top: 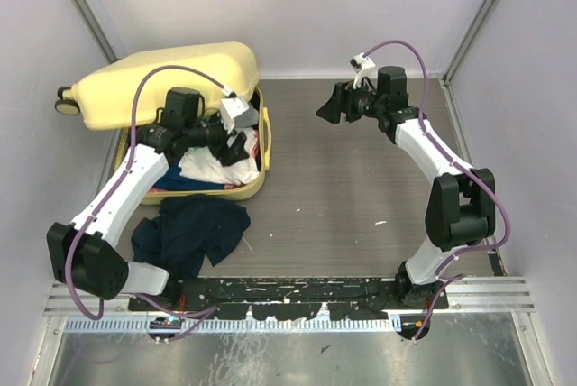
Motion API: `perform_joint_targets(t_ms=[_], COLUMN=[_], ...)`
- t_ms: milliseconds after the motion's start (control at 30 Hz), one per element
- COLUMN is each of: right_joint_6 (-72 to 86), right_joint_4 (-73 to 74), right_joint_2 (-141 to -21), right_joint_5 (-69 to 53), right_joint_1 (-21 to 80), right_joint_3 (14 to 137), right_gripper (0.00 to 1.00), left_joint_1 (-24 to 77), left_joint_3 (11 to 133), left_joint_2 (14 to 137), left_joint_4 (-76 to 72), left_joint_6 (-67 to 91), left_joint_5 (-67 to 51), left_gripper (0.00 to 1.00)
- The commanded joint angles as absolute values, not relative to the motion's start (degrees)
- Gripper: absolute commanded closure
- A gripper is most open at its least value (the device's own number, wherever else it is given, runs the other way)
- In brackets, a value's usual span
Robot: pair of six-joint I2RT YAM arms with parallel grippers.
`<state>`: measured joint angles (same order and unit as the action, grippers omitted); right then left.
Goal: Pack the luggage
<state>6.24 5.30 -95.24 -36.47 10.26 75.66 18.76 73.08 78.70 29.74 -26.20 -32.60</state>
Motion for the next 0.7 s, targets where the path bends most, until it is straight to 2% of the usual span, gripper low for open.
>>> perform_joint_targets(t_ms=[0,133,333,533,667], right_joint_6=[14.3,21.7,32.7,34.4,34.9], right_joint_4=[1.1,-0.7,-6.2,-6.5,-7.4], right_joint_2=[-94.9,-97.8,-104.4,-110.6,-113.5], right_joint_5=[-39.1,-37.8,-38.6,-39.2,-39.4], right_joint_1=[10.1,10.8,14.2,17.9,18.7], right_joint_3=[73.3,72.8,71.6,76.0,77.4], right_gripper=[0.27,0.32,0.36,0.38,0.38], left_joint_1=[18.5,18.5,19.0,21.7,22.3], left_joint_3=[72.5,71.5,69.2,71.9,73.4], left_joint_2=[73.3,70.3,71.2,82.7,88.6], left_joint_4=[52.3,65.7,74.9,91.9,96.9], left_joint_6=[-39.2,-47.6,-51.8,-60.1,-63.5], left_joint_5=[-39.6,-42.2,-39.9,-38.7,-36.4], left_gripper=[0.29,0.25,0.24,0.22,0.22])
